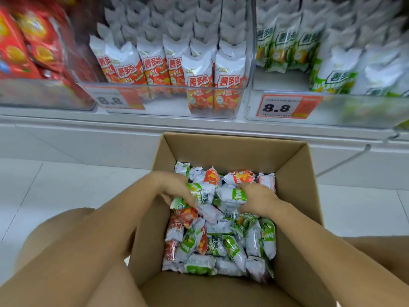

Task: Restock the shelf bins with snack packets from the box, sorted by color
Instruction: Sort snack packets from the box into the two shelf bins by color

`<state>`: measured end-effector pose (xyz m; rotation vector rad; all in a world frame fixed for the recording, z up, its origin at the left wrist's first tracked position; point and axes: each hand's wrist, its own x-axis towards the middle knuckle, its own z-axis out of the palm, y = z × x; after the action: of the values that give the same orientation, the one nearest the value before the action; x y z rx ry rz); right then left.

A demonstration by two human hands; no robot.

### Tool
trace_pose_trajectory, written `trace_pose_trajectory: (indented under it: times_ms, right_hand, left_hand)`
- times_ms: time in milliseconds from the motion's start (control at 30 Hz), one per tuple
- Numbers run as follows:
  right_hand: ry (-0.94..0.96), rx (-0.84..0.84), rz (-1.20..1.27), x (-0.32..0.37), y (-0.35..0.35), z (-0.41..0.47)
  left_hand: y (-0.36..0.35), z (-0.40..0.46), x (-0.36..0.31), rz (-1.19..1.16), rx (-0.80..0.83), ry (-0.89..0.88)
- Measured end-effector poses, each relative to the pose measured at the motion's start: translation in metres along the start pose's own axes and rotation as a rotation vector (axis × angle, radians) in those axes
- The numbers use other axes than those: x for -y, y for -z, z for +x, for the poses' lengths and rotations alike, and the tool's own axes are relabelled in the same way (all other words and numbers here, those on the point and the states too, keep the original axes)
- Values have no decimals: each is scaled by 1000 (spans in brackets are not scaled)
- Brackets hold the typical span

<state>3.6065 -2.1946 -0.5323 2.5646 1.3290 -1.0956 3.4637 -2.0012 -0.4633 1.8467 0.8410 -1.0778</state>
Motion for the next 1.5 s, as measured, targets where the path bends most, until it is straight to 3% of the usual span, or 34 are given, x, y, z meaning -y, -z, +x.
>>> trace_pose_trajectory:
  times_ms: [200, 267, 333, 533, 667, 800, 900, 1033, 1100, 1167, 1267, 1367, 1500]
  right_hand:
    - [300, -466, -91, 23, 66, -76]
    - [503, -662, -226, 28, 83, -94]
    - [644, -813, -320, 30, 95, -106]
    - [768, -958, -411, 27, 96, -114]
    - [669, -888, -287, 35, 87, -106]
    - [378, -567, 136, 42, 96, -112]
    - [302, -294, 197, 35, 107, -110]
    - [217, -70, 295, 32, 108, -114]
    - [178, -105, 327, 32, 108, -117]
    - [125, -244, 360, 28, 114, -119]
    - [86, -410, 605, 17, 129, -123]
    - [176, -489, 928, 5, 147, -136]
    - [214, -660, 1181, -21, 192, -156]
  left_hand:
    - [-2, -74, -12, -1017, -67, -339]
    - [-10, -87, -12, -1275, 67, -424]
    - [-19, -97, -11, -1363, 214, -499]
    - [-37, -100, -16, -1418, 362, -619]
    - [-30, -95, -20, -1432, 202, -690]
    - [-23, -96, -25, -1408, 131, -727]
    - [-24, -94, -26, -1262, 170, -736]
    - [-33, -90, -29, -1176, 124, -690]
    - [-34, -90, -31, -1253, 19, -709]
    - [-31, -93, -35, -1286, -101, -775]
    - [-29, -100, -45, -1275, -219, -845]
    - [-34, -108, -63, -1131, -332, -849]
    - [-23, -120, -112, -908, -491, -850]
